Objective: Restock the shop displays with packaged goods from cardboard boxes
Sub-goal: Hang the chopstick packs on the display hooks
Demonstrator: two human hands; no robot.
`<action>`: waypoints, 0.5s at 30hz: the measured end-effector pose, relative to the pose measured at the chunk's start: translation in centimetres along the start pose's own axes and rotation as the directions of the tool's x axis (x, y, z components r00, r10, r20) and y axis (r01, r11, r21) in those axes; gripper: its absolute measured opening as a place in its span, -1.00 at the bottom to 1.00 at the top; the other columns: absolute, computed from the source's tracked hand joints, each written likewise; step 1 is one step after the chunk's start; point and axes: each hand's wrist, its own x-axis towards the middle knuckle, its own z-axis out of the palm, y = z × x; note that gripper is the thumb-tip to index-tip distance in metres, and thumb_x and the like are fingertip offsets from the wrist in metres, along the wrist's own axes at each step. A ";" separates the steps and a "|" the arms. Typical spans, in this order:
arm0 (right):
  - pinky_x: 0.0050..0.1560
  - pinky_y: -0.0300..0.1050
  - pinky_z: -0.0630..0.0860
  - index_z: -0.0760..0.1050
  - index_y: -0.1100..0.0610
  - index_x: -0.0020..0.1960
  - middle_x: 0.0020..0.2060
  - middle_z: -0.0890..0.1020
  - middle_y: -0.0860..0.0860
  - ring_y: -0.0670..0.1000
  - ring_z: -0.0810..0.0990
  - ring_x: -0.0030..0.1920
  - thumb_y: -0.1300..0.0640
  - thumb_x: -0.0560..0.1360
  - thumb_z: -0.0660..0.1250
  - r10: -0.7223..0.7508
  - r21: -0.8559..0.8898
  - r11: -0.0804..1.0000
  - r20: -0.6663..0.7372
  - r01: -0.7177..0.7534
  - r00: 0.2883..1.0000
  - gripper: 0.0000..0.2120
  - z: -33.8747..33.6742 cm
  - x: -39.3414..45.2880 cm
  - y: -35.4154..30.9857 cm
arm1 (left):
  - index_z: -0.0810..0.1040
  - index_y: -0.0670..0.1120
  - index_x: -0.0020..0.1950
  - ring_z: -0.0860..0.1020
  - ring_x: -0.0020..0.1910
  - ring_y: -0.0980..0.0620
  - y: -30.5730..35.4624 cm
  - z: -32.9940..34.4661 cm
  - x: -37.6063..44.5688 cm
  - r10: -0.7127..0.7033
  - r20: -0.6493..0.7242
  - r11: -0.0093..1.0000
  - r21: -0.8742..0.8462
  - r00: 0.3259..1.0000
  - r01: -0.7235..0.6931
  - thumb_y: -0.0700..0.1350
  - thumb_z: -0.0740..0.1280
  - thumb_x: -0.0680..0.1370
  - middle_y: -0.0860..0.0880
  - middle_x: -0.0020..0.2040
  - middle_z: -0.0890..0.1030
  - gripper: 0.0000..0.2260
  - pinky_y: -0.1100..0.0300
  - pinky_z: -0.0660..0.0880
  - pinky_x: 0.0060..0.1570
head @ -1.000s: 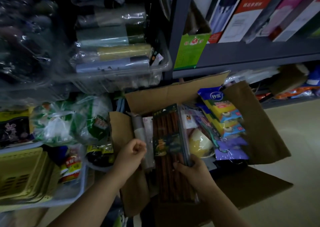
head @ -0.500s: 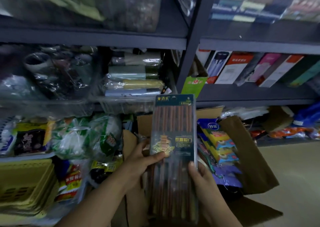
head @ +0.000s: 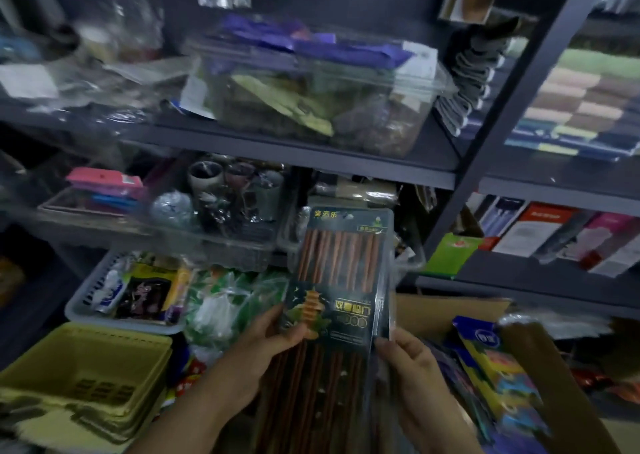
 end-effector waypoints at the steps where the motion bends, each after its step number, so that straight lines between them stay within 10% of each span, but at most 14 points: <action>1: -0.28 -0.12 0.61 0.70 0.19 -0.19 -0.17 0.68 0.27 0.16 0.66 -0.22 0.27 0.20 0.56 -0.027 -0.023 0.999 0.011 0.027 1.000 -0.81 1.1 0.7 0.2 | 0.39 0.09 0.01 0.31 0.13 0.09 0.8 -1.1 -0.3 0.029 -0.008 0.999 0.014 1.000 -0.028 -0.17 0.32 0.54 0.22 -0.11 0.42 -0.82 0.12 0.22 0.21; 5: -0.25 -0.11 0.61 0.70 0.19 -0.06 -0.12 0.68 0.27 0.15 0.68 -0.19 0.02 -0.12 0.71 -0.088 -0.001 0.996 0.076 0.088 0.993 -0.35 6.7 3.5 0.6 | 0.41 0.12 0.14 0.36 0.14 0.13 3.6 -7.0 -0.7 0.121 -0.021 0.992 0.045 0.992 -0.120 -0.15 0.33 0.53 0.27 -0.02 0.43 -0.75 0.16 0.25 0.17; 15: -0.37 -0.10 0.61 0.66 0.21 -0.12 -0.21 0.68 0.27 0.12 0.69 -0.31 0.01 -0.24 0.72 -0.165 0.073 0.984 0.075 0.160 0.983 -0.28 24.2 8.9 2.8 | 0.54 0.06 0.08 0.49 0.21 0.04 13.0 -24.5 -1.0 0.198 -0.055 0.980 -0.010 0.979 -0.199 0.12 0.58 0.12 0.16 0.04 0.62 -0.43 0.21 0.40 0.05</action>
